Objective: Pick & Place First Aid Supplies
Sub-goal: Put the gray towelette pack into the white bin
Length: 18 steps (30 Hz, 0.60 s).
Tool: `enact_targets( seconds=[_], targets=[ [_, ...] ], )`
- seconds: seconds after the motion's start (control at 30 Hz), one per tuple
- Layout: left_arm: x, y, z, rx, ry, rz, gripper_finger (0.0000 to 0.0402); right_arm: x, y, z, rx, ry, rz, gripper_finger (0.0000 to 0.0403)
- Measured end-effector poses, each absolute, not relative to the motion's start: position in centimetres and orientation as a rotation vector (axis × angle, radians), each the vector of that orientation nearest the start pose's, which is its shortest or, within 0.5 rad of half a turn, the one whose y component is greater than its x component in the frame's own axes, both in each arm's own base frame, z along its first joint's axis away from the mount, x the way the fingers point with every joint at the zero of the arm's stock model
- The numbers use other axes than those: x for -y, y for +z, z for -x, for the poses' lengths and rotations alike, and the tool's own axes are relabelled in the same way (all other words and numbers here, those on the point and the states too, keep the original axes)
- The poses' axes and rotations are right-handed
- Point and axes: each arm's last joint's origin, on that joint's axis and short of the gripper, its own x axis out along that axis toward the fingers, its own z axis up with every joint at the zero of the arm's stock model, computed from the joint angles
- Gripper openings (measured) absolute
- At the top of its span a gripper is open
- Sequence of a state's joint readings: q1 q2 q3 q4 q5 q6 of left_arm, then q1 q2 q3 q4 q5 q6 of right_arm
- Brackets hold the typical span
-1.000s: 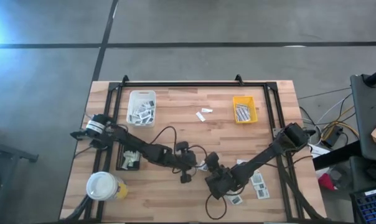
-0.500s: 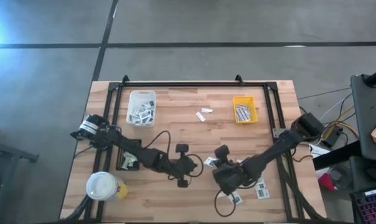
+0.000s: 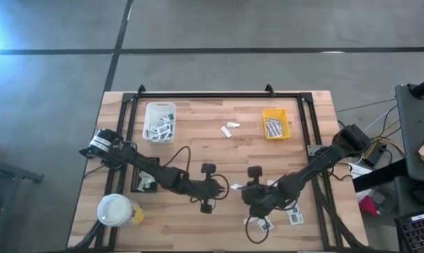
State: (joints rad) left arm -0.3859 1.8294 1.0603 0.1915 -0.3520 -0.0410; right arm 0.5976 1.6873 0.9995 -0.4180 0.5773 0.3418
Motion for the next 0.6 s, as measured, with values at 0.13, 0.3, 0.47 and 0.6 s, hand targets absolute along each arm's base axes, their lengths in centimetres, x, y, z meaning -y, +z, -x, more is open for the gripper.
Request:
enact_targets(
  seconds=[0.13, 0.3, 0.47, 0.6],
  targets=[
    [13.6, 18.1, -36.1, -0.52, -0.034, -0.179, 0.0059, -17.2, 17.1, -27.9, -0.859, -0.102, 0.255, 0.0008],
    [13.7, 18.2, -36.1, -0.515, -0.047, -0.187, 0.0103, -17.1, 17.2, -28.5, -0.82, -0.104, 0.224, 0.0008],
    [13.7, 18.3, -36.2, -0.503, -0.051, -0.183, 0.0121, -16.9, 17.5, -29.1, -0.778, -0.113, 0.186, 0.0008],
    [13.7, 18.3, -36.2, -0.499, -0.051, -0.181, 0.0118, -16.7, 17.6, -29.3, -0.774, -0.115, 0.184, 0.0008]
  ],
)
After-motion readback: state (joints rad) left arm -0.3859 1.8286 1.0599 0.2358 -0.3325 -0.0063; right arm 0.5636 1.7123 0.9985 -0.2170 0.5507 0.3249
